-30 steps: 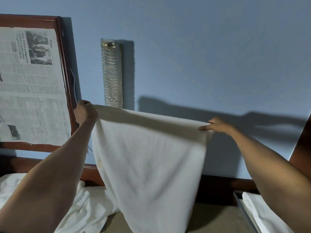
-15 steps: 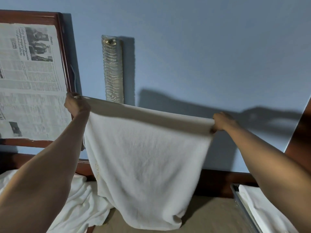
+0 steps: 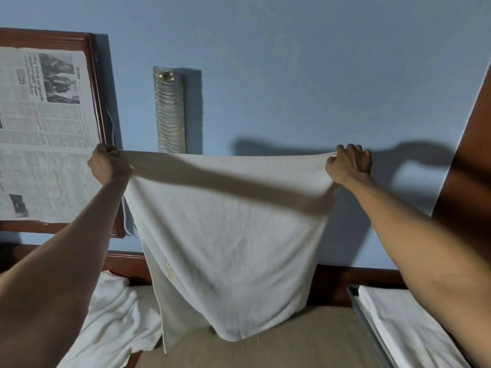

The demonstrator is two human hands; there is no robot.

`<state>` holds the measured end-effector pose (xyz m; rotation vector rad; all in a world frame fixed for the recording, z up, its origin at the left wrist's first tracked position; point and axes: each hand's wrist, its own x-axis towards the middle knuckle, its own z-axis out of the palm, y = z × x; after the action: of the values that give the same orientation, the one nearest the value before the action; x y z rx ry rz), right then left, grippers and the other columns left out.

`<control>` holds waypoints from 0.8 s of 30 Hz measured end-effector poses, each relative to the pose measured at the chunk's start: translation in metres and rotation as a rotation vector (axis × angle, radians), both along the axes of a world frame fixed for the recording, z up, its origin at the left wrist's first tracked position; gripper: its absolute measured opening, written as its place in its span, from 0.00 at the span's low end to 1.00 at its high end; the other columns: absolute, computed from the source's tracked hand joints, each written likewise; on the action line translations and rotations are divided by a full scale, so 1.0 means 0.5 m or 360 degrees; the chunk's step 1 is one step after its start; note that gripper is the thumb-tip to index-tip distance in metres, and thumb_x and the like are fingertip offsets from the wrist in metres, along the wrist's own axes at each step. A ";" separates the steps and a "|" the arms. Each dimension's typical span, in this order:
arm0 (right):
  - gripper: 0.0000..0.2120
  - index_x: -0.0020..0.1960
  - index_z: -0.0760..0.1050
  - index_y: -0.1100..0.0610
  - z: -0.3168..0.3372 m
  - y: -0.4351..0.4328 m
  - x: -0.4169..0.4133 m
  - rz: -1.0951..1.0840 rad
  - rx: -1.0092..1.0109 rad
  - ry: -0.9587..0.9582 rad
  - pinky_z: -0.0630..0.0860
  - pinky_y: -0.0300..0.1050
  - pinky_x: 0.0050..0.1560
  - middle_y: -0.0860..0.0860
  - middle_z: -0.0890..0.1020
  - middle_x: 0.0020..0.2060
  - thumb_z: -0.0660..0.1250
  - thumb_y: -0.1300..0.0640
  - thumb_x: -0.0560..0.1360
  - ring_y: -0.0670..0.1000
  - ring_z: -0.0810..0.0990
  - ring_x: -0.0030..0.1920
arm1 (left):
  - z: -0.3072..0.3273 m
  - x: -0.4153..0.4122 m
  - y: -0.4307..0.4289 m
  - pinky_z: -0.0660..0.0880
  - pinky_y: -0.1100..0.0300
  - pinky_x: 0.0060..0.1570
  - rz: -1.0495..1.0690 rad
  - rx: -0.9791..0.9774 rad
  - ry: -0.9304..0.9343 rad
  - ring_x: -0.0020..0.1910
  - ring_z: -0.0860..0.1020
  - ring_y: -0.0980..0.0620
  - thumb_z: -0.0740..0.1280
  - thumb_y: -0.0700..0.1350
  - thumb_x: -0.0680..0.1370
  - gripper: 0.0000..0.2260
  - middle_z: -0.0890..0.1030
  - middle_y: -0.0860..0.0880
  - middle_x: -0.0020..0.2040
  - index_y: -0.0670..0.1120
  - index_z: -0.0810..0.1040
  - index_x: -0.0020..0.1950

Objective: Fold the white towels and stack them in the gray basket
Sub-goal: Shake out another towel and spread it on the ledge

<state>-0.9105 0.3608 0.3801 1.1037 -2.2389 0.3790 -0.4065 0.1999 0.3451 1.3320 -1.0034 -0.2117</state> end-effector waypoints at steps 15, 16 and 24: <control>0.10 0.59 0.77 0.63 -0.091 0.258 -0.060 0.0110 -0.0196 -0.0189 0.71 0.59 0.60 0.63 0.77 0.57 0.61 0.61 0.82 0.65 0.71 0.63 | -0.074 -0.061 0.230 0.73 0.50 0.57 -0.0209 0.0232 0.0120 0.61 0.77 0.36 0.59 0.40 0.81 0.15 0.82 0.39 0.61 0.44 0.80 0.63; 0.10 0.59 0.77 0.63 -0.097 0.277 -0.058 0.0118 -0.0235 -0.0228 0.71 0.59 0.60 0.63 0.76 0.57 0.61 0.61 0.82 0.65 0.70 0.63 | -0.085 -0.062 0.250 0.73 0.50 0.55 -0.0215 0.0244 0.0104 0.60 0.78 0.36 0.59 0.40 0.81 0.15 0.82 0.39 0.61 0.44 0.80 0.64; 0.07 0.53 0.79 0.62 -0.128 0.410 -0.051 0.0060 -0.0486 -0.0300 0.69 0.61 0.60 0.62 0.70 0.59 0.65 0.59 0.81 0.65 0.67 0.63 | -0.118 -0.029 0.349 0.76 0.44 0.61 -0.0295 0.0502 -0.0153 0.59 0.78 0.32 0.62 0.40 0.77 0.16 0.82 0.35 0.60 0.43 0.82 0.61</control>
<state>-0.9359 0.5659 0.3159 0.9819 -2.2260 0.8415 -0.4209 0.3743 0.2862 1.5448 -1.2117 -0.4652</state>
